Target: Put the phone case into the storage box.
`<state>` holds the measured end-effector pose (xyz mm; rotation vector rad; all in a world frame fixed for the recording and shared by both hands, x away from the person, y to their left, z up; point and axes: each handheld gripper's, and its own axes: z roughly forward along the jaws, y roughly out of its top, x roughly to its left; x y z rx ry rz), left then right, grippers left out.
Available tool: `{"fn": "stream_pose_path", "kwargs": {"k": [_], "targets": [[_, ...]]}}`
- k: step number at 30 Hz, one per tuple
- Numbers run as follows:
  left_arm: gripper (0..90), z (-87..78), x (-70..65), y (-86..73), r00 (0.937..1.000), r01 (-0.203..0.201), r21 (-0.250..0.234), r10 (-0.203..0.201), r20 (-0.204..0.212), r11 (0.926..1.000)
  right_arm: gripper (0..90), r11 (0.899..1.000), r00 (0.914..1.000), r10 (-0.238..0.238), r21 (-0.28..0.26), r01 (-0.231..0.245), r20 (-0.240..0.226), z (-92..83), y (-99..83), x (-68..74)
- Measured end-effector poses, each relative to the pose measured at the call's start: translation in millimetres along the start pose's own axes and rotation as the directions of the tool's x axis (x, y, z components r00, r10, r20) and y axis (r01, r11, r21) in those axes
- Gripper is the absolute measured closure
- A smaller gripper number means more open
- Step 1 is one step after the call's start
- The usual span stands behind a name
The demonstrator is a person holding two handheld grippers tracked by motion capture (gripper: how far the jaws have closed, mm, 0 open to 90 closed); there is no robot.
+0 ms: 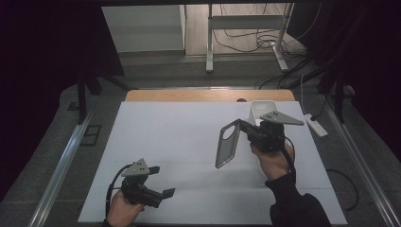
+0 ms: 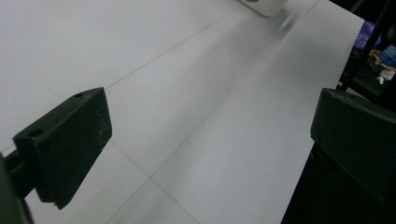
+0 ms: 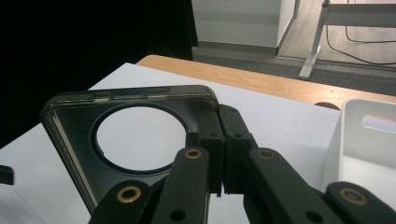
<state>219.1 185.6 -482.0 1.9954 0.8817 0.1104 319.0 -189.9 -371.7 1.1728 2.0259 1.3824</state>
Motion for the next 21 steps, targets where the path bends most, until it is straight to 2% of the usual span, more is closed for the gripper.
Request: {"fn": "stream_pose_path", "kwargs": {"k": [11,21], "targets": [[0.0,-19.7,6.1,-17.0,0.9985,0.022,-0.009,-0.022,-0.050,0.9997,88.7,1.000,0.9996,-0.002,-0.005,0.003,0.027,3.0,8.9,-8.2],[0.0,-36.7,8.3,-31.7,0.9935,0.050,-0.024,-0.052,-0.101,0.9985,88.7,1.000,0.9983,-0.004,-0.011,0.005,0.058,3.6,16.6,-19.1]]}}
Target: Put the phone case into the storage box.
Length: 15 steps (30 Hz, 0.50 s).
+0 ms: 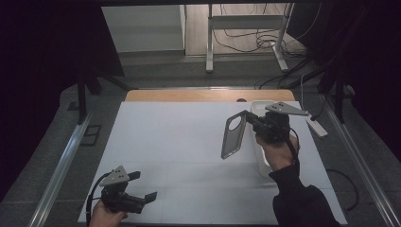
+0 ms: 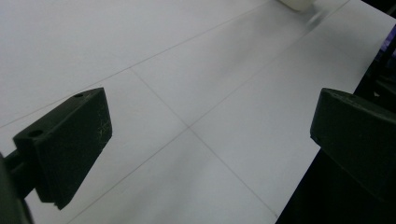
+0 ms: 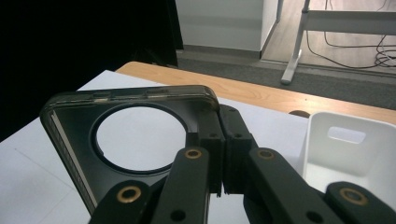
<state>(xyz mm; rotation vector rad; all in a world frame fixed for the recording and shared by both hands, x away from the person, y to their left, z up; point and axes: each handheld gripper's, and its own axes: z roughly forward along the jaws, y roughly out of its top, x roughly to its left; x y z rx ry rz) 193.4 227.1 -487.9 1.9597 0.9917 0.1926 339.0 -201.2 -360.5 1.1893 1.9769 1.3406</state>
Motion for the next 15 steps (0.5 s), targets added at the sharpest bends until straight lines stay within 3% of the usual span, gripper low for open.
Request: {"fn": "stream_pose_path", "kwargs": {"k": [15], "targets": [[0.0,-16.3,4.3,-15.2,0.9981,0.048,-0.004,-0.048,-0.038,0.9988,88.7,1.000,0.9998,-0.004,-0.020,0.004,0.021,-0.1,14.4,-7.2]]}}
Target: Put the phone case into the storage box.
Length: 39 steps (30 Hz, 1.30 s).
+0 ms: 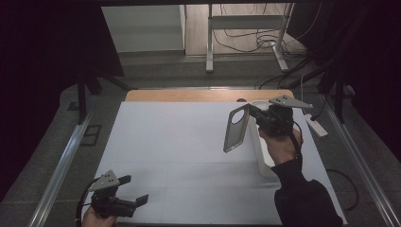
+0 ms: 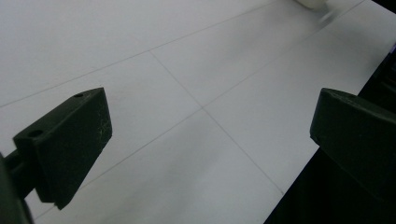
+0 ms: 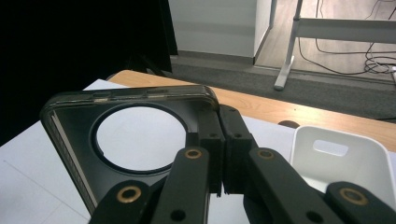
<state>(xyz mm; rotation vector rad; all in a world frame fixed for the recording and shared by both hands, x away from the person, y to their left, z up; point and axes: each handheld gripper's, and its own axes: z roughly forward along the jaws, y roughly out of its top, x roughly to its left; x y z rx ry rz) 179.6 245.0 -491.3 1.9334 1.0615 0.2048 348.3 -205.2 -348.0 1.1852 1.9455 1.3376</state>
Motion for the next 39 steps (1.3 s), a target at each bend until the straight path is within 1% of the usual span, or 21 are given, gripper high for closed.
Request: {"fn": "stream_pose_path", "kwargs": {"k": [2,9,14,22,25,31,37,39], "targets": [[0.0,-1.8,0.3,-2.0,1.0000,0.004,-0.003,-0.004,-0.004,1.0000,88.7,1.000,1.0000,-0.001,0.002,0.001,0.003,0.3,1.4,-1.4],[0.0,-4.8,-2.0,-8.4,0.9997,-0.018,0.002,0.018,-0.015,0.9998,88.7,1.000,0.9997,0.000,-0.003,0.000,0.023,-0.4,6.1,-7.0],[0.0,-6.2,-2.4,-9.5,0.9996,-0.017,-0.007,0.016,-0.023,0.9998,88.7,1.000,0.9992,0.001,-0.008,0.000,0.040,-0.8,9.0,-11.9],[0.0,-5.6,-5.8,-9.0,0.9970,-0.042,0.030,0.044,-0.065,0.9987,88.7,1.000,0.9969,0.012,-0.010,-0.011,0.077,0.0,12.6,-25.7],[0.0,-5.6,-6.4,-9.3,0.9966,-0.047,0.029,0.049,-0.066,0.9985,88.7,1.000,0.9956,0.012,-0.014,-0.011,0.093,-0.4,14.6,-29.9],[0.0,-8.0,-5.7,-10.5,0.9974,-0.032,0.019,0.033,-0.064,0.9993,88.7,1.000,0.9927,0.017,-0.016,-0.016,0.119,-1.7,19.5,-37.8],[0.0,-8.3,-5.2,-10.5,0.9975,-0.031,0.015,0.032,-0.063,0.9994,88.7,0.999,0.9896,0.025,-0.025,-0.022,0.142,-0.5,22.4,-45.5],[0.0,-8.2,-5.4,-10.4,0.9970,-0.033,0.015,0.034,-0.070,0.9993,88.7,0.999,0.9884,0.029,-0.025,-0.026,0.149,-0.1,23.6,-48.8]]}}
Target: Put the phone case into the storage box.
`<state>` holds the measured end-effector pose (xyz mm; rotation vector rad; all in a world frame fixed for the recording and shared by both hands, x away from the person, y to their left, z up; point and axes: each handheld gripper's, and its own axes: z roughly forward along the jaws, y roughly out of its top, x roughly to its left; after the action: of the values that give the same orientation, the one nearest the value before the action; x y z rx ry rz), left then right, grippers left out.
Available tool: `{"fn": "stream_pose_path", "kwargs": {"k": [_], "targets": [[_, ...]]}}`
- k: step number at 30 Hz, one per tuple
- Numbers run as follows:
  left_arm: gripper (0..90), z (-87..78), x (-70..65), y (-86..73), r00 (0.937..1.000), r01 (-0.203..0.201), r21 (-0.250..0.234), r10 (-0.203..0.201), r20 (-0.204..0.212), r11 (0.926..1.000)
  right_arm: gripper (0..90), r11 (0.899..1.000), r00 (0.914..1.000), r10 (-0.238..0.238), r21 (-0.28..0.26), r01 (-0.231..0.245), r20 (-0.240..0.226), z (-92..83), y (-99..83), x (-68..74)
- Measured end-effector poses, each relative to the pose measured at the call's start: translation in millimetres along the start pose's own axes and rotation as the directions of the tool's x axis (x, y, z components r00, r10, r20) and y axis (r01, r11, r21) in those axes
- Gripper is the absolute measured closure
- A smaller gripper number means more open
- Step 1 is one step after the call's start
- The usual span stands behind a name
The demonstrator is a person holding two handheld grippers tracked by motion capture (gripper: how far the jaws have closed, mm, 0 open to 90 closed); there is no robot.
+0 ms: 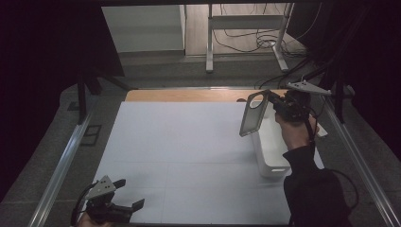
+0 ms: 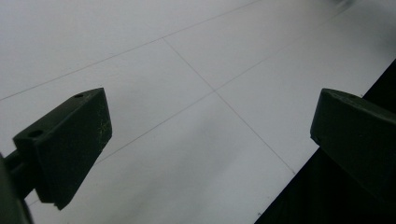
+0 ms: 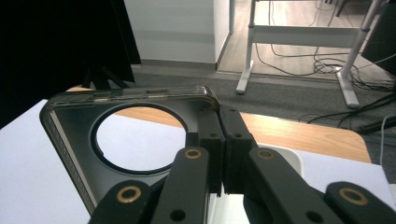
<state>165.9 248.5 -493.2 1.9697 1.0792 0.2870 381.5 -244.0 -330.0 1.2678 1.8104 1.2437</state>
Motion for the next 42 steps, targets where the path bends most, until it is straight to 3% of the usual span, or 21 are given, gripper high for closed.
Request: {"fn": "stream_pose_path", "kwargs": {"k": [19,42], "targets": [[0.0,1.3,-0.7,0.3,1.0000,-0.006,0.010,0.006,-0.006,0.9999,88.7,1.000,0.9948,0.011,-0.004,-0.011,0.101,11.4,11.2,-27.9],[0.0,3.5,-2.9,1.3,0.9994,-0.031,0.040,0.032,-0.013,0.9987,88.8,1.000,0.9761,0.008,-0.010,-0.006,0.217,41.1,20.4,-44.3]]}}
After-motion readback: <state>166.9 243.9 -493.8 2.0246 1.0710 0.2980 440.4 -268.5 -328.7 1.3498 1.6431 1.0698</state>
